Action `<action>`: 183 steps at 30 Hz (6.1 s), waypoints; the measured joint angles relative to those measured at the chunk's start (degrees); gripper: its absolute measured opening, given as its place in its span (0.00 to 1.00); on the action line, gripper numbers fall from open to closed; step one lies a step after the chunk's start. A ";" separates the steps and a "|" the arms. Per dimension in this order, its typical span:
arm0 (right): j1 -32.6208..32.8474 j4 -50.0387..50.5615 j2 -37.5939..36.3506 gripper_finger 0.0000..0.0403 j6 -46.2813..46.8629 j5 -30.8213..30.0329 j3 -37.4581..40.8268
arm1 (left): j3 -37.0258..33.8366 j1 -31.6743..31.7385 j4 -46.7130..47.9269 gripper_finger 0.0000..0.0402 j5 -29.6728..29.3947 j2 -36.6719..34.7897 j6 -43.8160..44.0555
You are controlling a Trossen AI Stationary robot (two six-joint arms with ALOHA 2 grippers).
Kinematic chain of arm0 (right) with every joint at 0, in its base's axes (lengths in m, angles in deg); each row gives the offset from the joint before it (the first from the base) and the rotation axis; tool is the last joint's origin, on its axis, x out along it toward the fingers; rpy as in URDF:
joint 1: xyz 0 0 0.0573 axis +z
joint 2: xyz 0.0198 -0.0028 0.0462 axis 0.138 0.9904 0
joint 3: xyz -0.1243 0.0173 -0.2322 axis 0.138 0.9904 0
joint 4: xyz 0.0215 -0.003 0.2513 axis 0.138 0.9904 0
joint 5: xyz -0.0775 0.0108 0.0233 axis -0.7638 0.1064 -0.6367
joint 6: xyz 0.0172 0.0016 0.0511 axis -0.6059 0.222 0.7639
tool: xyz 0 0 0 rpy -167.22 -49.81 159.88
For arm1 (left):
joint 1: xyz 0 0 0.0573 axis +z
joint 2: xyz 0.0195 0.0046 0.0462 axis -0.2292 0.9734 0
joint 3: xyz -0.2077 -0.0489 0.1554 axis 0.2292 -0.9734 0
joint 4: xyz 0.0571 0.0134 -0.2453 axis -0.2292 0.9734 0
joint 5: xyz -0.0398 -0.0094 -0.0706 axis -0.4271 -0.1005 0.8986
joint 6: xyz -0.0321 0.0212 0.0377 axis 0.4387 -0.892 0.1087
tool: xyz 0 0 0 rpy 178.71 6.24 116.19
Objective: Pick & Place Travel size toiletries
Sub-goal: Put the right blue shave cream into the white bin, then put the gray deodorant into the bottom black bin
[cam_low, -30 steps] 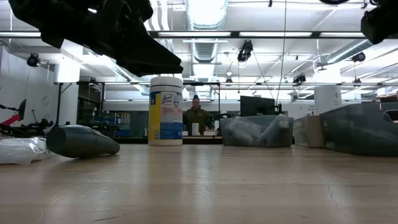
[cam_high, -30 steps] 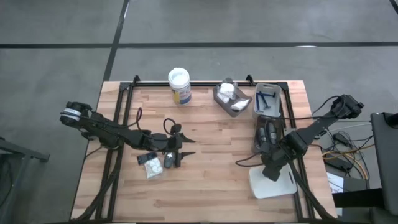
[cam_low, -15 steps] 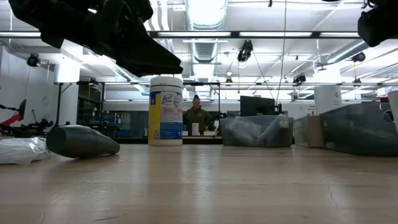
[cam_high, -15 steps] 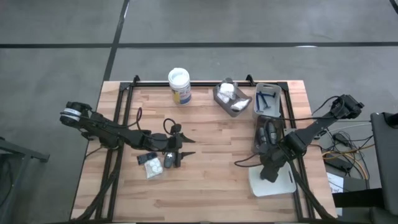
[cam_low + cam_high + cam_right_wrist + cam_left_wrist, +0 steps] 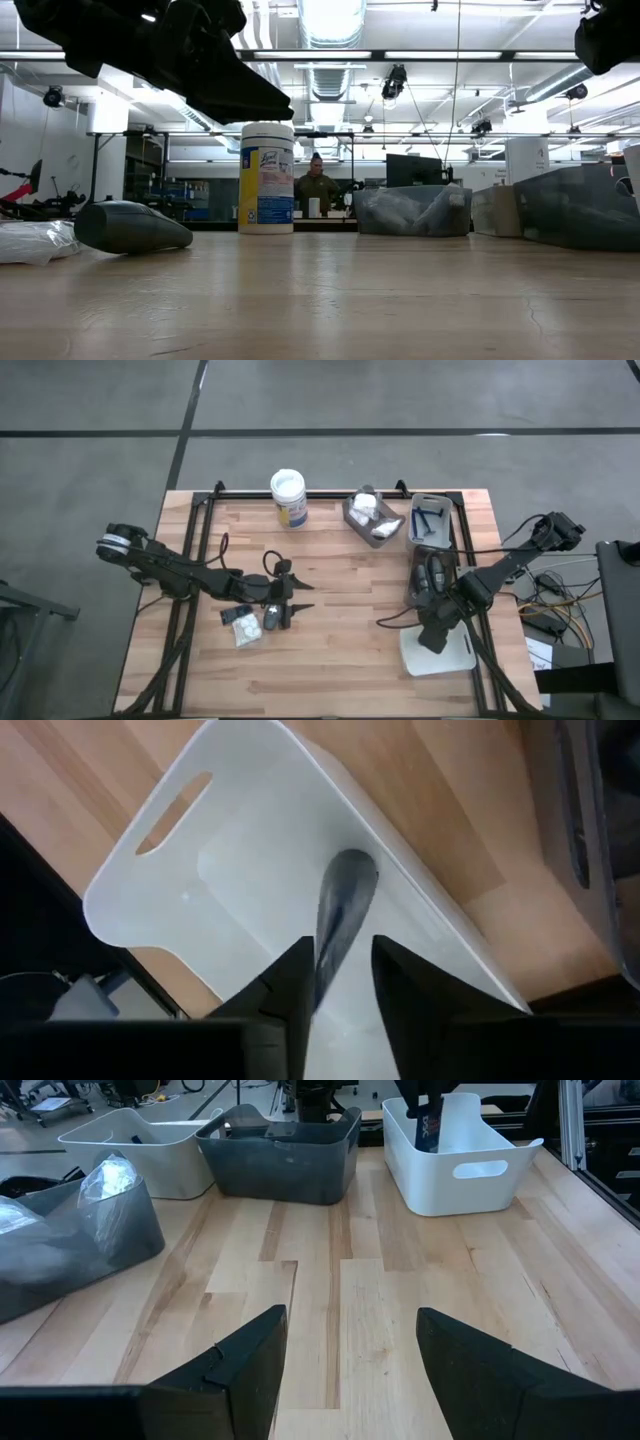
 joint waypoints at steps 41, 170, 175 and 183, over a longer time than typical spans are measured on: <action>0.00 -34.33 0.26 0.35 -45.24 -32.82 0.23 | 0.00 -1.76 4.99 0.57 2.56 -3.26 -1.90; -3.91 -90.40 0.37 0.52 -64.67 -29.86 22.47 | -2.36 -10.49 22.44 0.57 -7.40 -1.05 -1.79; -3.91 -90.40 0.37 0.53 -64.53 -29.86 22.47 | -1.29 -10.51 23.15 0.57 -6.73 -1.11 -9.33; -3.91 -89.98 0.37 0.57 -63.06 -29.83 22.47 | 2.82 -10.51 36.78 0.57 -0.27 -1.18 -10.01</action>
